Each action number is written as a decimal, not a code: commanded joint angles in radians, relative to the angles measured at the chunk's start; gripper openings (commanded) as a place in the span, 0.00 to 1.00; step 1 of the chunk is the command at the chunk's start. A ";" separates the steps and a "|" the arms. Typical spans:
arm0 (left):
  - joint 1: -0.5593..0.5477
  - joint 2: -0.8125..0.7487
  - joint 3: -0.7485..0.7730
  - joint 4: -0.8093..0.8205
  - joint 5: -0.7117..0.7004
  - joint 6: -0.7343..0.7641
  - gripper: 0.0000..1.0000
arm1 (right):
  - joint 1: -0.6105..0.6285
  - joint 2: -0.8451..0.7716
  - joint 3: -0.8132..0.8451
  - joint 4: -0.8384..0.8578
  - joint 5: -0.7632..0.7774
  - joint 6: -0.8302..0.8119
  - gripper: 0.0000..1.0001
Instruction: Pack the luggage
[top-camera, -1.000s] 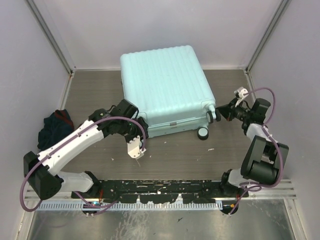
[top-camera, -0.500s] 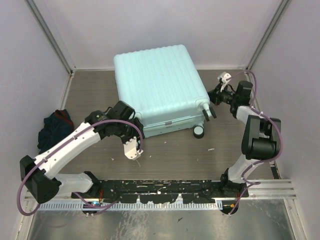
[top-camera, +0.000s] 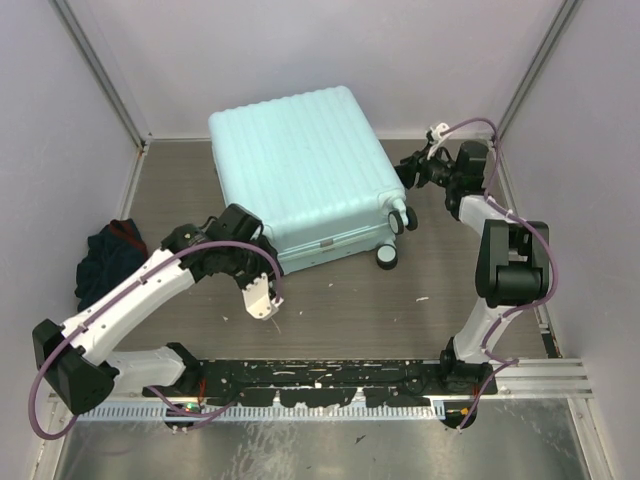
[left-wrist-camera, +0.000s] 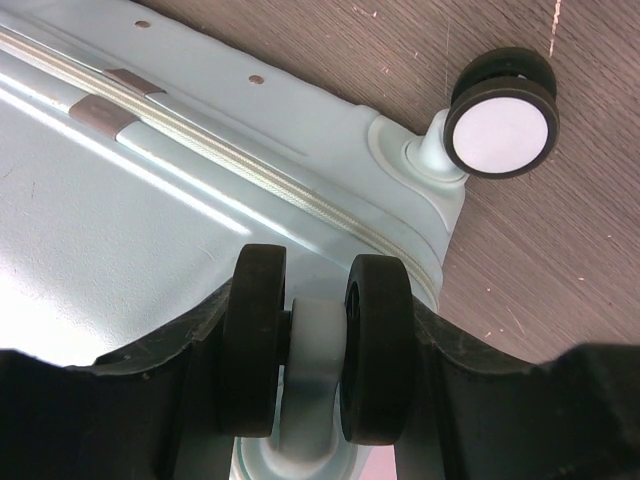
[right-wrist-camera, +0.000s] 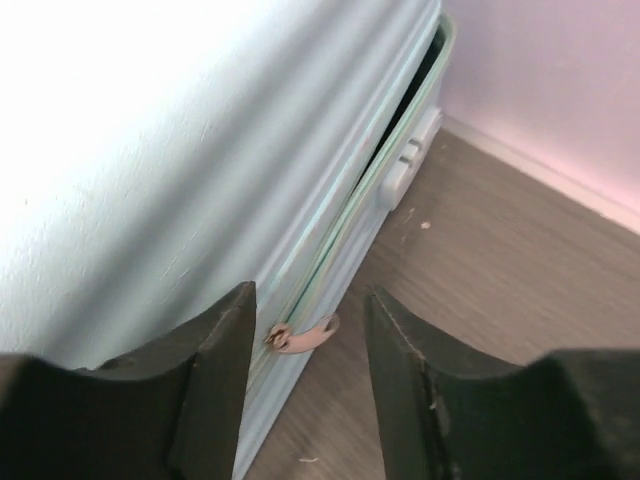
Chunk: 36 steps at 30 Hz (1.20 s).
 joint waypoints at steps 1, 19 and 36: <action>0.033 -0.041 -0.004 -0.252 -0.009 -0.244 0.39 | -0.018 -0.068 0.089 -0.078 0.045 0.040 0.59; 0.077 -0.224 0.216 0.026 0.185 -1.063 0.98 | 0.053 0.043 0.368 -0.569 0.301 -0.083 0.78; 0.940 0.323 0.542 0.175 0.564 -2.117 0.98 | 0.297 -0.135 0.145 -0.641 0.241 -0.300 0.78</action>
